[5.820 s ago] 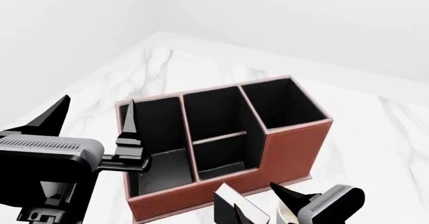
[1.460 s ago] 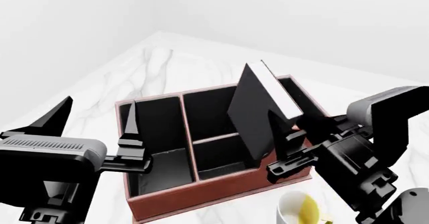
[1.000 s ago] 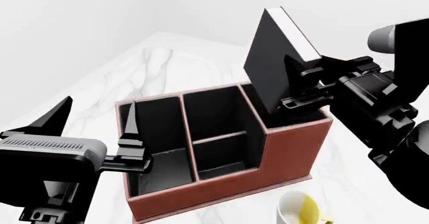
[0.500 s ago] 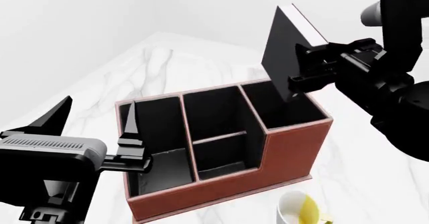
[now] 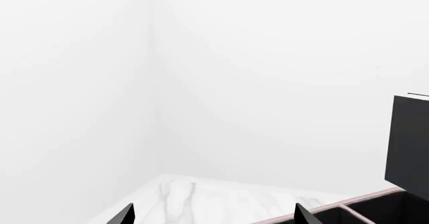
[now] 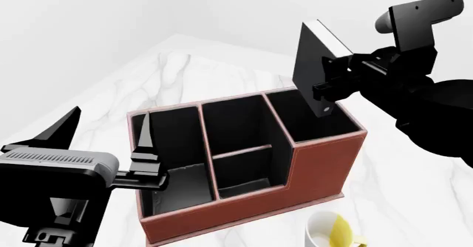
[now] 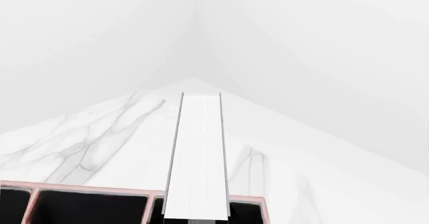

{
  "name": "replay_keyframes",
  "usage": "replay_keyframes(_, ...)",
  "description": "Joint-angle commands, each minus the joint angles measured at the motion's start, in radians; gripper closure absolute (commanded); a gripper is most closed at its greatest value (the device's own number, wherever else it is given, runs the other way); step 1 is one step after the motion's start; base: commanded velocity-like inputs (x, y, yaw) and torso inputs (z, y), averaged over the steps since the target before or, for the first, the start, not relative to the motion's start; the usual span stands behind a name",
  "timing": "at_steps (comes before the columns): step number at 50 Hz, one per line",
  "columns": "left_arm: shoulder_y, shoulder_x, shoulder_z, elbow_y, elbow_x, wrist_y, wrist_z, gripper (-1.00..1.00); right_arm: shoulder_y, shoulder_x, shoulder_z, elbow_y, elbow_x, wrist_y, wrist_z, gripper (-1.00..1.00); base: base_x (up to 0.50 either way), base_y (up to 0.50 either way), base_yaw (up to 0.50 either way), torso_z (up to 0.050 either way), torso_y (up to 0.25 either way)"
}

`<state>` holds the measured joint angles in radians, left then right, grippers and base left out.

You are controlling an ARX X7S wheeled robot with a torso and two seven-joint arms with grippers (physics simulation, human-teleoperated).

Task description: Pick up the book and place it in the right compartment of the caddy.

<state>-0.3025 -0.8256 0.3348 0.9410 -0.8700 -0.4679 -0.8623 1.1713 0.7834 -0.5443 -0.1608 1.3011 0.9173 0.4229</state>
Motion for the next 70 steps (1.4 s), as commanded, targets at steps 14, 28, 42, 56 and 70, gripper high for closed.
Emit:
replay_keyframes(14, -0.002, -0.004, 0.004, -0.003, -0.004, 0.007, -0.001, -1.00, 0.021, -0.032, -0.040, 0.089, -0.122, -0.009, -0.075, 1.00, 0.00, 0.00, 0.00, 0.000, 0.001)
replay_keyframes(28, -0.002, -0.004, 0.011, -0.004, 0.001, 0.009, -0.002, -1.00, -0.009, -0.029, -0.044, 0.099, -0.131, -0.029, -0.082, 1.00, 0.00, 0.00, 0.00, 0.001, 0.001)
replay_keyframes(42, -0.001, -0.004, 0.017, -0.007, 0.008, 0.012, 0.000, -1.00, -0.033, -0.025, -0.052, 0.101, -0.138, -0.040, -0.088, 1.00, 0.00, 0.00, 0.00, 0.000, 0.001)
replay_keyframes(56, -0.006, -0.006, 0.020, -0.007, 0.004, 0.011, -0.004, -1.00, -0.048, -0.035, -0.062, 0.113, -0.150, -0.053, -0.097, 1.00, 0.00, 0.00, 0.00, 0.001, 0.001)
replay_keyframes(70, -0.005, -0.010, 0.021, -0.006, 0.003, 0.015, -0.007, -1.00, -0.065, -0.047, -0.073, 0.117, -0.158, -0.065, -0.101, 1.00, 0.00, 0.00, 0.00, 0.000, 0.001)
